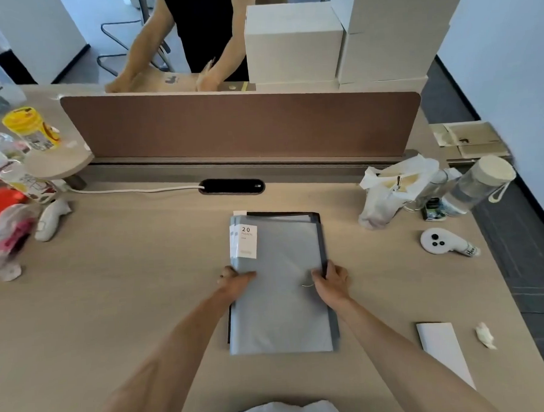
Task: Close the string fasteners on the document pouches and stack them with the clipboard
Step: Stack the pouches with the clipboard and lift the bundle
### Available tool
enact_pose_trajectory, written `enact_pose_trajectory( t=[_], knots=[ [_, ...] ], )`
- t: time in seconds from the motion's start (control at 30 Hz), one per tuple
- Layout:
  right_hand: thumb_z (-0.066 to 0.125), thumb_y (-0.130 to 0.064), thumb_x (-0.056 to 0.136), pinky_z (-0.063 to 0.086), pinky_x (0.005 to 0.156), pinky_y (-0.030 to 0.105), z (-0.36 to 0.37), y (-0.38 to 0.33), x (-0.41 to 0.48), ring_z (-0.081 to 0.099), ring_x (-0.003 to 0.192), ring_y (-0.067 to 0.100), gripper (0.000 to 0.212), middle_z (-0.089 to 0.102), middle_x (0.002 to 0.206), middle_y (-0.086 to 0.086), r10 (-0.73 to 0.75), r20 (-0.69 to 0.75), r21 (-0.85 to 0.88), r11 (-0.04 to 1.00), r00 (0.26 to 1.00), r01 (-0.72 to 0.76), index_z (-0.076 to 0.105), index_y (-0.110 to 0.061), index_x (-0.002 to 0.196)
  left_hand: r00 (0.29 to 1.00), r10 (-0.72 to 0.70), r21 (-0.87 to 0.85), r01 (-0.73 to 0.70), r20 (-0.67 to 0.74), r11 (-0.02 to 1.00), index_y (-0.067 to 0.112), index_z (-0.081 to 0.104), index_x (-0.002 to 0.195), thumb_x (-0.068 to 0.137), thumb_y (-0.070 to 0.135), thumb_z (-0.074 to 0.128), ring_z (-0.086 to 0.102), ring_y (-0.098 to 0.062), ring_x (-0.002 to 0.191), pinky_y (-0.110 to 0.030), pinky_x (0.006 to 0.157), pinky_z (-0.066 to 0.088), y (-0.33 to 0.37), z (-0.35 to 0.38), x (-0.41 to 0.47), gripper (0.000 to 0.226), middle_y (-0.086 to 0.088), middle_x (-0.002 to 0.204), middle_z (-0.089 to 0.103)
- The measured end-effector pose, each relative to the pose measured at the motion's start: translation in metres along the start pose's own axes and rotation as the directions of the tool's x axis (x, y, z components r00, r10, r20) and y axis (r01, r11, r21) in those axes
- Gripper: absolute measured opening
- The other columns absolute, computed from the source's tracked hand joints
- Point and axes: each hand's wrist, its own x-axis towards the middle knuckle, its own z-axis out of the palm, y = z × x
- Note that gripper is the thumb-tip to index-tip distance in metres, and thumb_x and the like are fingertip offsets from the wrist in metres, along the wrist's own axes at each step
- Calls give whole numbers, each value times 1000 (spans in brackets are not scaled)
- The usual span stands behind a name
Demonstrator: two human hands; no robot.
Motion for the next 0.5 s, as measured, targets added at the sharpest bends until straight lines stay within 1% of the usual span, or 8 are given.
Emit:
enact_pose_trajectory(
  t=[0.07, 0.1, 0.17, 0.23, 0.3, 0.4, 0.43, 0.5],
  knots=[
    [42, -46, 91, 22, 114, 47, 2, 1, -1, 18, 138, 34, 61, 20, 151, 16, 16, 21, -6, 1000, 1000, -16, 29, -16, 142, 1000, -12, -110, 14, 19, 994, 8, 42, 117, 71, 36, 78, 63, -23, 91, -31, 66, 51, 5, -5, -4, 64, -11, 115, 61],
    [42, -48, 91, 21, 115, 46, 1, 2, -2, 16, 140, 34, 65, 17, 153, 15, 24, 30, -12, 1000, 999, -24, 25, -17, 145, 999, -25, -146, 30, 34, 989, 8, 46, 116, 70, 36, 79, 65, -22, 87, -30, 64, 51, 5, -8, -1, 64, -10, 111, 64],
    [44, -51, 91, 17, 117, 44, -4, -1, -4, 12, 142, 33, 71, 14, 155, 13, 39, 47, -7, 999, 998, -38, 19, -19, 149, 996, -42, -175, 55, 76, 983, 9, 55, 116, 52, 45, 84, 70, -23, 87, -35, 74, 57, 4, -13, 5, 79, -8, 105, 71],
    [47, -53, 90, 18, 118, 42, -9, -2, -4, 14, 143, 32, 72, 18, 154, 12, 58, 57, 47, 997, 997, -61, 21, -20, 149, 994, -31, -201, 52, 107, 978, 13, 60, 115, 37, 50, 87, 72, -25, 88, -42, 84, 57, -1, -15, 20, 90, -6, 102, 74],
    [50, -56, 84, 27, 114, 43, -12, 1, -2, 28, 137, 31, 71, 30, 148, 10, 74, 63, 131, 988, 995, -82, 33, -23, 144, 987, -22, -213, 56, 157, 976, 13, 60, 113, 44, 46, 85, 73, -26, 86, -42, 81, 58, 9, -13, 3, 80, -8, 100, 74],
    [55, -62, 69, 47, 97, 39, -11, 7, -2, 56, 111, 24, 67, 56, 129, 8, 81, 49, 265, 960, 996, -91, 58, -22, 122, 987, 67, -227, -32, 147, 973, 10, 63, 98, 69, 29, 75, 69, -24, 76, -32, 67, 56, 22, -12, -27, 38, -9, 88, 73],
    [57, -57, 74, 50, 89, 35, -11, 5, -7, 62, 99, 20, 54, 64, 118, 8, 69, 42, 302, 950, 997, -79, 63, -19, 112, 987, 90, -237, -57, 133, 970, 10, 63, 92, 71, 25, 74, 68, -24, 72, -30, 64, 54, 23, -14, -31, 28, -8, 84, 72],
    [58, -40, 89, 48, 74, 29, -11, -2, -19, 61, 80, 14, 31, 68, 98, 5, 63, 38, 356, 931, 997, -73, 64, -12, 101, 984, 127, -250, -91, 129, 964, 10, 64, 88, 68, 23, 73, 67, -25, 70, -32, 66, 54, 24, -21, -39, 26, -9, 81, 71]
  ],
)
